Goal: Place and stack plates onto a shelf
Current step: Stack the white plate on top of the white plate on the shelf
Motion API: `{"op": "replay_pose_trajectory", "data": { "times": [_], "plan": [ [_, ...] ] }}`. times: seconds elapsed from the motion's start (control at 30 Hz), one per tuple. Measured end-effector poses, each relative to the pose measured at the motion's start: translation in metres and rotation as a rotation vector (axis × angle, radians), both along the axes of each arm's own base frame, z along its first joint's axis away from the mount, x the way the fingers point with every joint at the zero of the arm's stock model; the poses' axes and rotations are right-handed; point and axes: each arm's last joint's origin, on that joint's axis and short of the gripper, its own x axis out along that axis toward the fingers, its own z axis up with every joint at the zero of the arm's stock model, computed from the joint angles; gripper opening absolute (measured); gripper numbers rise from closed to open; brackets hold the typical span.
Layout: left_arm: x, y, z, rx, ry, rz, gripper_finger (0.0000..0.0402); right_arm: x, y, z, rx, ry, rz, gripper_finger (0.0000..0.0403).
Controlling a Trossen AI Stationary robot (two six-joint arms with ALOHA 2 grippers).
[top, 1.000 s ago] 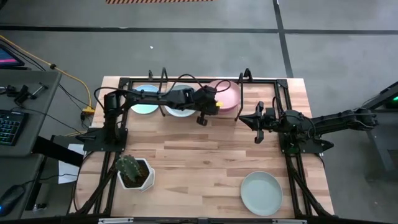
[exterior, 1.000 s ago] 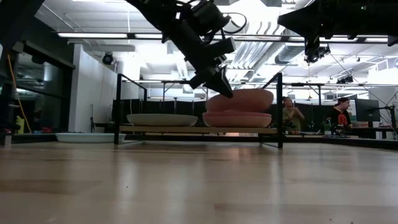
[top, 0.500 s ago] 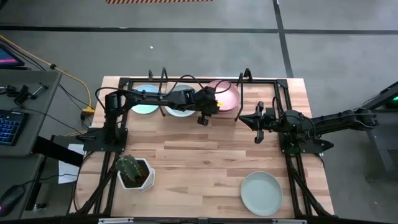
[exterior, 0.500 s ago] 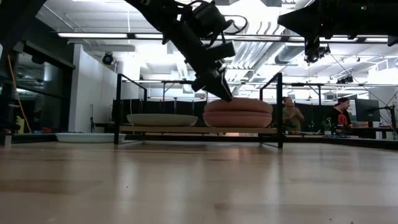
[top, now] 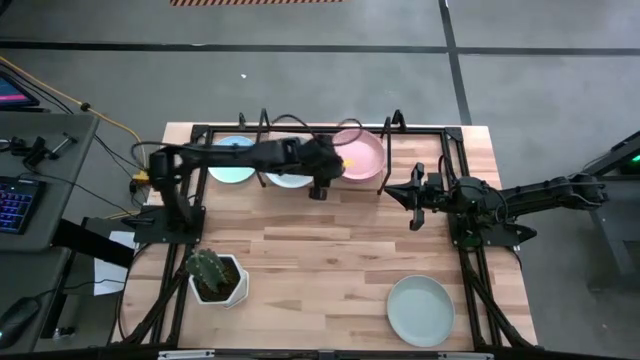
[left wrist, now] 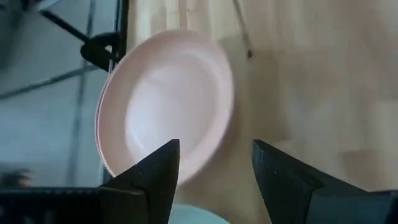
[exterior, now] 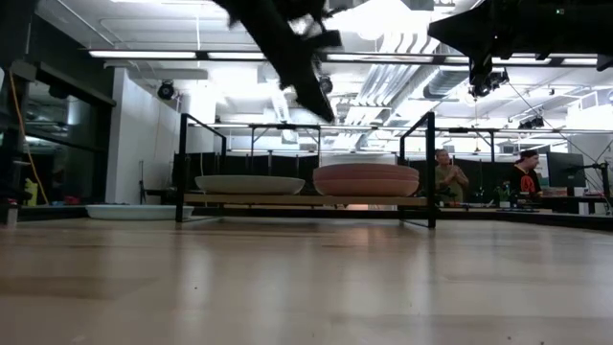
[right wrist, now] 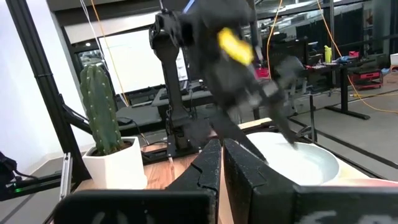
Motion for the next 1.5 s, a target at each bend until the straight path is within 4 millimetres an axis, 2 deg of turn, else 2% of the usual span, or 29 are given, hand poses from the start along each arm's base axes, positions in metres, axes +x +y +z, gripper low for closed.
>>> {"op": "replay_pose_trajectory", "data": {
  "times": [0.17, 0.3, 0.4, 0.5, 0.7, 0.83, 0.97, 1.07, 1.17, 1.3, 1.5],
  "plan": [
    [-0.042, -0.022, 0.048, -0.324, -0.197, -0.049, 0.0181, 0.000, 0.000, 0.000, 0.000, 0.004, 0.000, 0.0007],
    [-0.084, -0.052, 0.061, -0.419, -0.385, -0.178, 0.0170, 0.000, 0.000, -0.001, 0.001, 0.012, 0.000, 0.0007],
    [-0.119, -0.070, 0.052, -0.435, -0.516, -0.234, 0.0162, 0.000, 0.000, -0.002, 0.022, 0.021, 0.003, 0.0007],
    [-0.151, -0.083, 0.035, -0.450, -0.641, -0.235, 0.0157, 0.000, 0.000, -0.003, 0.024, 0.030, 0.003, 0.0007],
    [-0.198, -0.094, -0.002, -0.431, -0.823, -0.185, 0.0154, 0.001, 0.000, -0.004, 0.024, 0.034, 0.003, 0.0007],
    [-0.215, -0.094, -0.019, -0.433, -0.908, -0.154, 0.0154, 0.000, 0.000, -0.004, 0.024, 0.033, 0.003, 0.0007],
    [-0.222, -0.093, -0.027, -0.445, -0.942, -0.141, 0.0154, 0.000, 0.000, -0.003, 0.027, 0.032, 0.003, 0.0007],
    [-0.223, -0.093, -0.027, -0.450, -0.945, -0.138, 0.0154, 0.001, 0.000, -0.001, 0.127, 0.003, 0.031, 0.0007],
    [-0.223, -0.093, -0.027, -0.445, -0.946, -0.141, 0.0154, 0.004, 0.005, 0.009, 0.216, 0.049, 0.132, 0.0011],
    [-0.223, -0.093, -0.026, -0.426, -0.947, -0.149, 0.0154, 0.018, 0.019, 0.017, 0.302, 0.274, 0.173, 0.0029],
    [-0.223, -0.093, -0.026, -0.425, -0.946, -0.149, 0.0154, 0.041, 0.054, 0.010, 0.448, 0.758, 0.146, 0.0071]
  ]
}}
